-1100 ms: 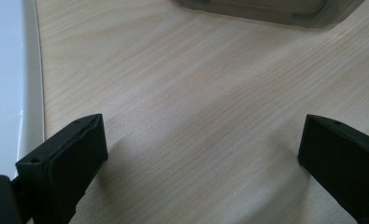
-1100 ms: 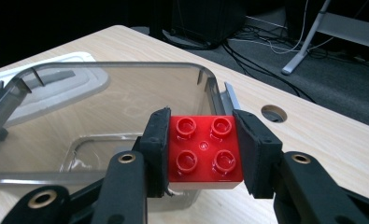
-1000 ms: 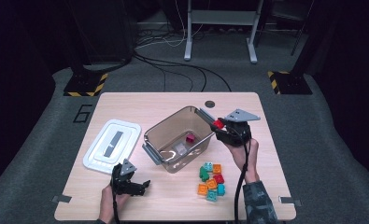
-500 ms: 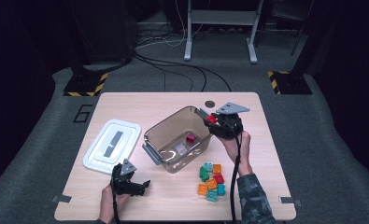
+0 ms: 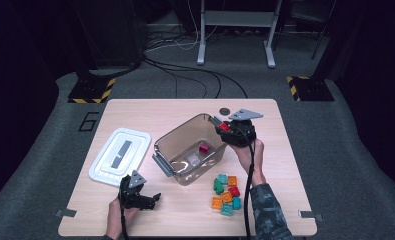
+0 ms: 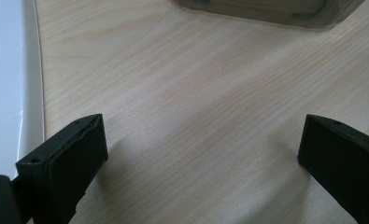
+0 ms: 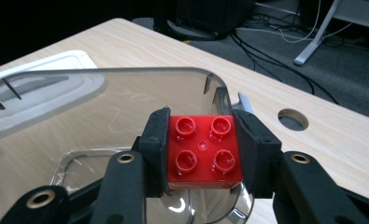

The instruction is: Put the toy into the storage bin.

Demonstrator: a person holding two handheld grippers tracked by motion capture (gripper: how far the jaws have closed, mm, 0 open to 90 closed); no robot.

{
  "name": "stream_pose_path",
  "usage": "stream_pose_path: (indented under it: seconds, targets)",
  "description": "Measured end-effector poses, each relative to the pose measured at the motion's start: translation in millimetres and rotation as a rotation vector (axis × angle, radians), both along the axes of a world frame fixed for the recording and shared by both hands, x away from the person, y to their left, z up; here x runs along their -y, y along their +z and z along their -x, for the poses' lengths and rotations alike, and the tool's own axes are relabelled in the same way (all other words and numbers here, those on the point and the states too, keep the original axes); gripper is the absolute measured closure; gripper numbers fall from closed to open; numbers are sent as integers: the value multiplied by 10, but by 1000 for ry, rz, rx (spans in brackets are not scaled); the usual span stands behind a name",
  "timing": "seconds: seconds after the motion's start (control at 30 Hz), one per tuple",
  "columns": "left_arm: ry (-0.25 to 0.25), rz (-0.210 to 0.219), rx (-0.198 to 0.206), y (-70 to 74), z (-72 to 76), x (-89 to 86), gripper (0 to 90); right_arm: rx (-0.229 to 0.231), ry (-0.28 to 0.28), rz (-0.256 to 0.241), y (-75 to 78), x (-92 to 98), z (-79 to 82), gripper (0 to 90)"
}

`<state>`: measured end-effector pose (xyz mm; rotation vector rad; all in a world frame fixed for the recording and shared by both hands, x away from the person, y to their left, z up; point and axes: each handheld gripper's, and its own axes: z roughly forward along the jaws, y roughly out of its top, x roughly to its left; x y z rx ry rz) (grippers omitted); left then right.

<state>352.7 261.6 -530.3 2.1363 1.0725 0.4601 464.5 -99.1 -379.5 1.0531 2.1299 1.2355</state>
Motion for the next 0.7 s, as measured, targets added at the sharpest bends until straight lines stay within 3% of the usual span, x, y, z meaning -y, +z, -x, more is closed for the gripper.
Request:
stream_pose_path:
  seconds: [0.23,0.4,0.6,0.7]
  targets:
    - [0,0,0,0,0,1,12,-20,2,-3,-86,-19,-51,583]
    - [0,-1,0,0,0,0,11,-23,40,-17,-126,-31,-61,558]
    - [0,-1,1,0,0,0,12,-27,18,-4,-120,-39,-28,291]
    - [1,0,1,0,1,1,12,-26,11,-9,-92,-13,28,205]
